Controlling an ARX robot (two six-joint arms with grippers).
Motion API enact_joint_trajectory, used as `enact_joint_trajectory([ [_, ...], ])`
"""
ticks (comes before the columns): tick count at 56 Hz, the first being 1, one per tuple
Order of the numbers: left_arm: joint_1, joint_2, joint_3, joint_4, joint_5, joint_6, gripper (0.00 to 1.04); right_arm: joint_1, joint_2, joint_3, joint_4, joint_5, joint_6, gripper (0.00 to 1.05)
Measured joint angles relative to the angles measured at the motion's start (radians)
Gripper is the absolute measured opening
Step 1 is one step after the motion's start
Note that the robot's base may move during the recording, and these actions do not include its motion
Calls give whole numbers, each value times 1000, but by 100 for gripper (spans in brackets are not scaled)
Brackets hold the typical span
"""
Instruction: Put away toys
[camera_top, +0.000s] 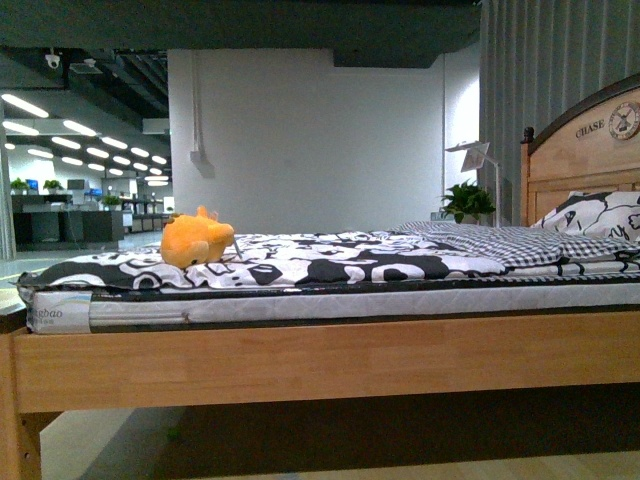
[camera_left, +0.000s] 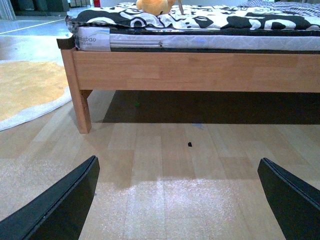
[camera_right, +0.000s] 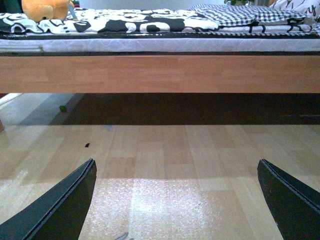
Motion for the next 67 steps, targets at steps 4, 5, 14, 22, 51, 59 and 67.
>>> enact_joint_trajectory([
  [4,0,0,0,0,0,0,99,0,0,0,0,0,0,98],
  [5,0,0,0,0,0,0,99,0,0,0,0,0,0,98],
  [14,0,0,0,0,0,0,99,0,0,0,0,0,0,98],
  [22,0,0,0,0,0,0,99,0,0,0,0,0,0,98],
  [51,0,0,0,0,0,0,99,0,0,0,0,0,0,98],
  [59,0,0,0,0,0,0,99,0,0,0,0,0,0,98],
  [67,0,0,0,0,0,0,99,0,0,0,0,0,0,98],
])
